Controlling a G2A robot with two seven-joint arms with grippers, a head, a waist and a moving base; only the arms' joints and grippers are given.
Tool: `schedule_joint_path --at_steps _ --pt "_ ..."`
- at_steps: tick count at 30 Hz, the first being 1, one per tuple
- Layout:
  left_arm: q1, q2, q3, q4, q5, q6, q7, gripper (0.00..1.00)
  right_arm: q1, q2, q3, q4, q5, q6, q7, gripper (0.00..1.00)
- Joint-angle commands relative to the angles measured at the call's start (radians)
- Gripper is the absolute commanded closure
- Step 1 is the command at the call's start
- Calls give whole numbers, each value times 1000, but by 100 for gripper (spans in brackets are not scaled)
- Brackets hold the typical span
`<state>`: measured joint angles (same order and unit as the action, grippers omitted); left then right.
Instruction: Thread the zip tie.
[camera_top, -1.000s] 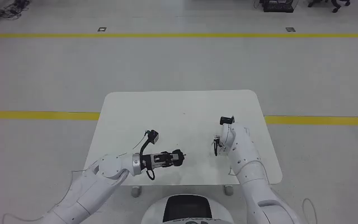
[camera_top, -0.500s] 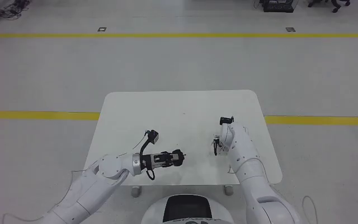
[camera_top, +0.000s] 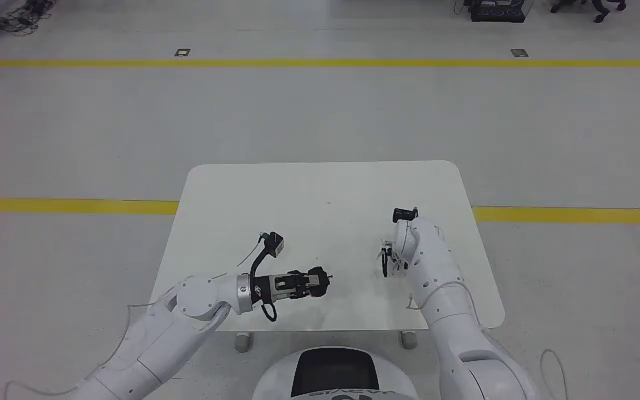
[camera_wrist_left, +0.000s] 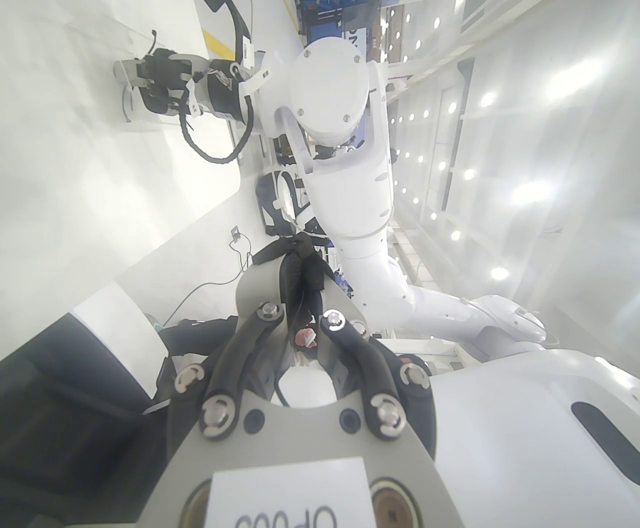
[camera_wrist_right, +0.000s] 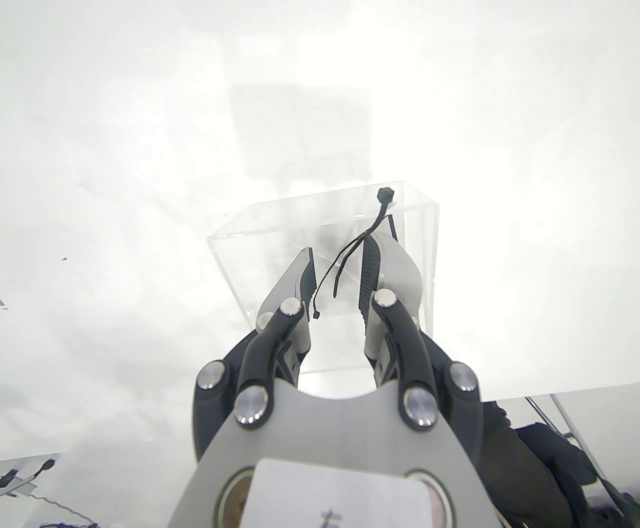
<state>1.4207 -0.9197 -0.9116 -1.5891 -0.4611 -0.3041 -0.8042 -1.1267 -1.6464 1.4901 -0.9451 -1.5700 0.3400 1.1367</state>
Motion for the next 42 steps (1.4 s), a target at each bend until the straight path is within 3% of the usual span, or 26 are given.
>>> schedule_joint_path --at_steps 1,14,30,35,39,42 --pt "0 0 0 0 0 0 0 100 0 0 -1 -1 0 0 1 79" --pt "0 0 0 0 0 0 0 100 -11 4 -9 -25 0 0 -13 80" --pt "0 0 0 0 0 0 0 100 6 10 -14 14 0 0 -28 83" --pt "0 0 0 0 0 0 0 100 8 11 -13 22 0 0 -35 89" --pt "0 0 0 0 0 0 0 100 7 11 -11 22 0 0 -39 100" --pt "0 0 0 0 0 0 0 100 2 10 -12 5 0 0 -37 100"
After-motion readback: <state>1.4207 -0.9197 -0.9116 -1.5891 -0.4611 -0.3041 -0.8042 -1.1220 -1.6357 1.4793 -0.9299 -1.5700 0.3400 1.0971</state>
